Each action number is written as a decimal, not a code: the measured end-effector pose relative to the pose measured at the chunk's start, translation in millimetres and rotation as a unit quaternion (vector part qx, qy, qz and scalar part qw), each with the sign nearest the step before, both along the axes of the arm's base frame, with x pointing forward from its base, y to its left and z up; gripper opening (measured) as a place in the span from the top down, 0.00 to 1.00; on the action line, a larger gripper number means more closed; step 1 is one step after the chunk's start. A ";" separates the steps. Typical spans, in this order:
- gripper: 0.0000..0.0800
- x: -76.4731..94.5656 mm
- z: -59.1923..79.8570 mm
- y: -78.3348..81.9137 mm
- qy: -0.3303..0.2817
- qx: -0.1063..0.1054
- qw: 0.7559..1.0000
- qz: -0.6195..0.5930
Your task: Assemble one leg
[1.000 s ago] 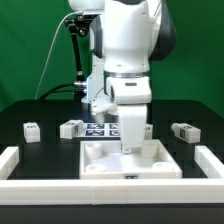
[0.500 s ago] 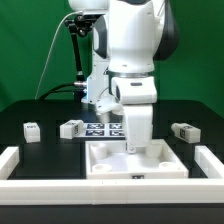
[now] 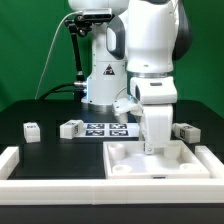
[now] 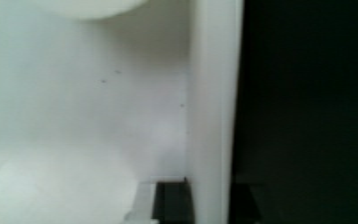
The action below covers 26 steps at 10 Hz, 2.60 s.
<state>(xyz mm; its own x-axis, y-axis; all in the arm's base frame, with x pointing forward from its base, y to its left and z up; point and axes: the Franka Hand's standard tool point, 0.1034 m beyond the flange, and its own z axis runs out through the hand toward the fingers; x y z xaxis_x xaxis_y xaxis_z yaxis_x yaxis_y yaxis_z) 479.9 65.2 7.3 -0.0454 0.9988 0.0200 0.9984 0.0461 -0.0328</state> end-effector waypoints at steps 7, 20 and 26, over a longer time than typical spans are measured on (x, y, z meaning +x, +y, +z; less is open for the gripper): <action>0.82 10.4 -0.4 12.3 -0.004 0.001 1.000 -0.010; 0.19 -7.1 39.6 28.6 -0.023 -0.008 0.997 -0.066; 0.19 -18.5 49.1 46.1 -0.023 -0.008 0.970 -0.242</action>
Offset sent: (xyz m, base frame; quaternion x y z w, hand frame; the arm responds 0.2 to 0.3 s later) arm 0.0103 0.0252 -0.0037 -0.0003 0.0088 -0.0088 0.9999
